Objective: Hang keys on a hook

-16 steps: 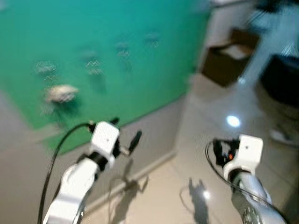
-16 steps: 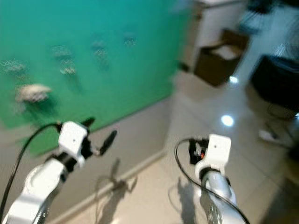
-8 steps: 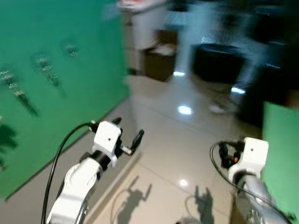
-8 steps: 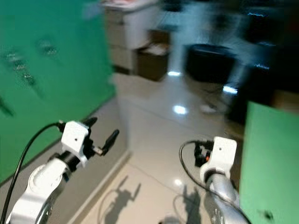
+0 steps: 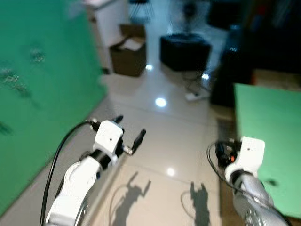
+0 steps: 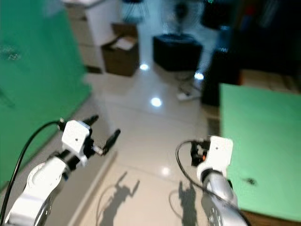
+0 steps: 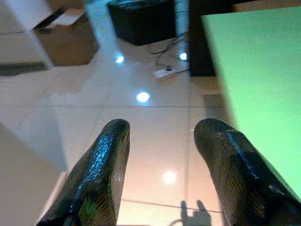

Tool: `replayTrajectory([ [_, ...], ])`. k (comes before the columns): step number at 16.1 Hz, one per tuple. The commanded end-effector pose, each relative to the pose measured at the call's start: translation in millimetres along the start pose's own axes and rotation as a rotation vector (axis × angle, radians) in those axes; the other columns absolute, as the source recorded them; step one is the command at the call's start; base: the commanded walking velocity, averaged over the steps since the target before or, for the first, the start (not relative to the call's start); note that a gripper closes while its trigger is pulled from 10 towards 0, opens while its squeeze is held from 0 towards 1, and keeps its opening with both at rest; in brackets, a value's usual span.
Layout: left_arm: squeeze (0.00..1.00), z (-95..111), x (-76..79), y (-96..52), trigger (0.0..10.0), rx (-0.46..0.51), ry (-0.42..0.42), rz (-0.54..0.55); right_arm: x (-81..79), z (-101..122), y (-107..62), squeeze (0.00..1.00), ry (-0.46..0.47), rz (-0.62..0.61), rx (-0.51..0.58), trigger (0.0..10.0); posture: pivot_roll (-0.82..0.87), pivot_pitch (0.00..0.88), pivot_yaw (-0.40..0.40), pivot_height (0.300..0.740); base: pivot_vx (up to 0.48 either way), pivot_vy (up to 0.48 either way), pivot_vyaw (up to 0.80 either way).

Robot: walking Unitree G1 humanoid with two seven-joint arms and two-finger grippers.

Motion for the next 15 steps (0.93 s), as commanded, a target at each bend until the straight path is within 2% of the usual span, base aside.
replayTrajectory([
  [1,0.0,1.6,3.7,2.6,10.0,0.01,0.003,-0.009,7.3,-0.5,-0.2,0.0,-0.016,-0.022,-0.009,10.0,-0.07,0.0,0.065,0.74,0.0,-0.48,-0.8],
  [5,0.0,1.7,2.8,3.7,10.0,0.017,-0.002,0.003,4.8,0.4,0.6,0.0,-0.031,-0.011,-0.009,10.0,-0.07,0.0,0.06,0.74,0.0,-0.462,-0.8],
  [6,0.0,-0.6,1.7,4.6,10.0,0.001,-0.027,0.012,4.9,0.6,0.8,0.0,-0.032,-0.01,-0.009,10.0,-0.07,0.0,0.059,0.74,0.0,0.0,-0.8],
  [8,0.0,-1.5,0.7,5.8,10.0,-0.002,-0.027,0.017,5.6,0.9,1.1,0.0,-0.035,-0.01,-0.008,10.0,-0.08,0.0,0.061,0.74,0.0,0.0,-0.8],
  [10,0.0,-0.6,0.6,6.5,10.0,0.006,-0.027,0.015,6.3,0.7,1.5,0.0,-0.038,-0.012,-0.01,10.0,-0.08,0.0,0.062,0.74,0.0,0.429,-0.8],
  [12,0.0,2.5,-3.3,8.7,10.0,0.022,-0.052,0.056,1.4,4.0,7.6,0.0,-0.046,0.019,0.01,10.0,-0.08,0.0,0.065,0.74,0.0,0.0,-0.68],
  [15,0.0,1.6,-8.7,10.0,10.0,0.021,-0.046,0.091,-11.8,17.5,14.3,0.0,-0.12,0.13,0.103,10.0,-0.08,0.0,0.066,0.74,0.0,0.0,0.0],
])
Point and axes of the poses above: a point about 5 cm out from each wrist's last joint towards the gripper, its own y axis pointing out of the wrist towards the gripper, its own z axis along the axis of the wrist's last joint, x = y × z, the point moved 2 cm from there along y, pointing out of the wrist towards the gripper
